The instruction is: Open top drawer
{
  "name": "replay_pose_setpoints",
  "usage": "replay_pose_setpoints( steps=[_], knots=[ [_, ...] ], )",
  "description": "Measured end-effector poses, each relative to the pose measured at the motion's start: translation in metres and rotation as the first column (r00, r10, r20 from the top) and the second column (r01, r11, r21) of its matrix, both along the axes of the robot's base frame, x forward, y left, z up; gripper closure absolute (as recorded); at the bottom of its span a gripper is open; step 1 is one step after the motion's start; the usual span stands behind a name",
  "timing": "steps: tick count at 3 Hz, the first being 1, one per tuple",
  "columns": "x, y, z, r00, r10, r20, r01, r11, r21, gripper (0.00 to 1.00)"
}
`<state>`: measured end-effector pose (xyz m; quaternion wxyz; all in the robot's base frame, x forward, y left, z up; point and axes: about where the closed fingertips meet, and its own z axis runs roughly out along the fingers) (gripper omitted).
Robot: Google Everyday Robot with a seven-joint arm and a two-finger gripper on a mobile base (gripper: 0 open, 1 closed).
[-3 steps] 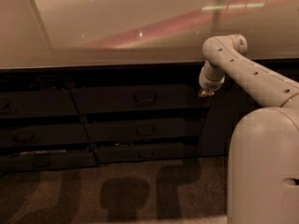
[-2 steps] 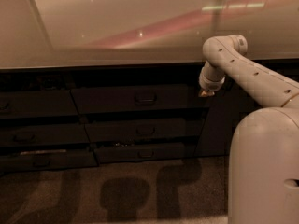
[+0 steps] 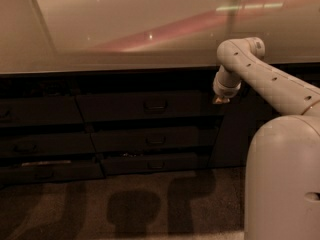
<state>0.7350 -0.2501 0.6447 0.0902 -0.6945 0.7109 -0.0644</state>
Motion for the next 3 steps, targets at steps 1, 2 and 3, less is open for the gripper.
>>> replay_pose_setpoints(
  steps=[1, 2, 3],
  knots=[
    [-0.001, 0.0, 0.0, 1.0, 0.001, 0.0, -0.001, 1.0, -0.001, 1.0],
    [-0.001, 0.0, 0.008, 1.0, 0.001, 0.0, -0.001, 1.0, -0.001, 1.0],
    [-0.001, 0.0, 0.013, 1.0, 0.001, 0.0, -0.001, 1.0, -0.001, 1.0]
  ],
)
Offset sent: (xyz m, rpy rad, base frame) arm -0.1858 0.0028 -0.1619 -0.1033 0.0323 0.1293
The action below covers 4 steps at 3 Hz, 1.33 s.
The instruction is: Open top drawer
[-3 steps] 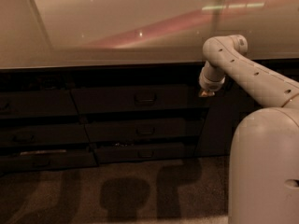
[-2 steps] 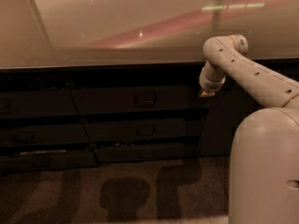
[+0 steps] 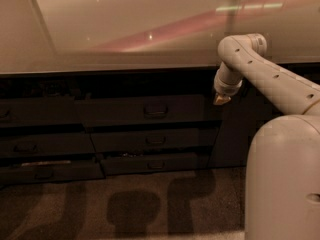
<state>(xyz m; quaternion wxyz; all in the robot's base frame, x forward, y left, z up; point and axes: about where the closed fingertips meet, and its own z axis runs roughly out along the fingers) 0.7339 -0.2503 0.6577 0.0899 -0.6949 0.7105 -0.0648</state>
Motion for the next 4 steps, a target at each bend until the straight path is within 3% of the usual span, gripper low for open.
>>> replay_pose_setpoints(
  steps=[1, 4],
  knots=[
    [-0.0038, -0.0096, 0.0165, 0.9988, -0.029, 0.04, 0.029, 1.0, -0.001, 1.0],
    [-0.0094, -0.0134, 0.0222, 0.9981, -0.035, 0.051, 0.036, 0.999, -0.001, 1.0]
  ],
)
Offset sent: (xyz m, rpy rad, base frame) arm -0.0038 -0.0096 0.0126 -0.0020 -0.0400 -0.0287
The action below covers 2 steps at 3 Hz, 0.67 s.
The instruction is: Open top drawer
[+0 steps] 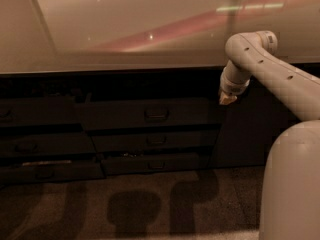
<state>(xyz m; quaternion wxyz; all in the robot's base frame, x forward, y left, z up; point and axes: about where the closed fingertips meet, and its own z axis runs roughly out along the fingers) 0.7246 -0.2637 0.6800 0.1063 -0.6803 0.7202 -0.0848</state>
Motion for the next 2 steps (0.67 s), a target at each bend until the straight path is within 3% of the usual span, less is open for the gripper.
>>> replay_pose_setpoints(
  steps=[2],
  knots=[
    [-0.029, 0.005, -0.001, 0.9975, 0.04, -0.058, -0.039, 0.999, 0.029, 1.0]
  ],
)
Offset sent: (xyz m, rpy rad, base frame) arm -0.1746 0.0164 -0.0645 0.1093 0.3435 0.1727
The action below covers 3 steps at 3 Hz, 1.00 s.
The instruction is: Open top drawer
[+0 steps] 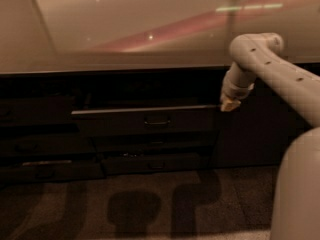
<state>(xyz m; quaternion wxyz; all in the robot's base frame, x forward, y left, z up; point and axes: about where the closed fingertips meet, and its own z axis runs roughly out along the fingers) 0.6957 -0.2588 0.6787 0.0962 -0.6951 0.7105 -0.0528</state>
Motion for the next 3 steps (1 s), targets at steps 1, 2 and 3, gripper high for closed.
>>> replay_pose_setpoints(
  steps=[1, 2, 3],
  knots=[
    [-0.006, 0.0, -0.001, 1.0, 0.003, -0.008, -0.003, 1.0, 0.002, 1.0],
    [-0.011, 0.001, -0.001, 0.9999, 0.007, -0.016, -0.007, 1.0, 0.004, 1.0],
    [-0.017, -0.001, 0.007, 1.0, 0.003, 0.005, -0.003, 1.0, 0.012, 1.0]
  ],
)
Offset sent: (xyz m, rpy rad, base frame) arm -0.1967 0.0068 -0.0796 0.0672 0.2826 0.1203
